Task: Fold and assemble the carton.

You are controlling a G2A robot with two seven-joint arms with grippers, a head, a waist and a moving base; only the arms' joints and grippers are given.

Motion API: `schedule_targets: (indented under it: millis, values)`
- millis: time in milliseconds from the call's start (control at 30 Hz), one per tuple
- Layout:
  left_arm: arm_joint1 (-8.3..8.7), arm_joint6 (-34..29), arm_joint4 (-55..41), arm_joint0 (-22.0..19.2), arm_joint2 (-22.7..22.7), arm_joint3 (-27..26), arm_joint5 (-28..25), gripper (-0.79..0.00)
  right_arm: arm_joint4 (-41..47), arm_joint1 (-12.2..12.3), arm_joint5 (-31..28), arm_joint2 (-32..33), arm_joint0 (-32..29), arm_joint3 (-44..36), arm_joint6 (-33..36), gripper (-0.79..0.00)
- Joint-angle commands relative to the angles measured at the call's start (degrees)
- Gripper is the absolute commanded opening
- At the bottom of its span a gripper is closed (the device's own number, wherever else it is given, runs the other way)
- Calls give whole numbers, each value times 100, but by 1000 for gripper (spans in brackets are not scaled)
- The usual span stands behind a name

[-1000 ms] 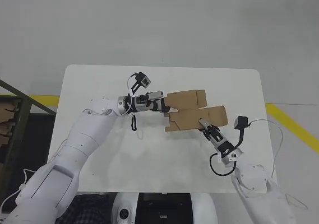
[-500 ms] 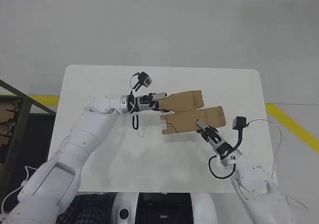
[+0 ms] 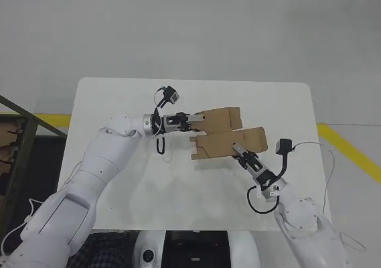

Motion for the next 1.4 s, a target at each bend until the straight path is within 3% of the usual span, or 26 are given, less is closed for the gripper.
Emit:
schedule_targets:
  millis: [0,300,367,633,667,700,733,1067,1367]
  values:
    - [-2,6,68,-5,19,19,-7,-471,-20,-1,4,2,-6,-21,3,-785]
    - [-15,66,319,-74,69,134,-66,-699,-70,-1,-28,53,-125,-134,-32,-785]
    - [-18,66,338,-90,68,144,-66,-785,-75,-1,-40,70,-147,-156,-45,-785]
    - [-35,68,338,-94,68,167,-68,-785,-125,0,-69,110,-196,-227,-15,-785]
    - [-38,67,305,-89,63,158,-68,-785,-116,-1,-73,111,-201,-228,-15,-730]
    - [-43,53,235,-73,55,140,-53,-785,-105,-3,-73,114,-204,-229,-22,-422]
    - [-44,29,163,-66,40,121,-29,-785,-92,-5,-71,118,-204,-228,-39,0]
    - [-9,-129,-114,5,-89,-14,128,-785,221,-8,-60,329,-119,11,-29,0]
    - [43,-291,-302,71,-207,-122,290,-785,553,56,-79,1011,-70,312,152,0]
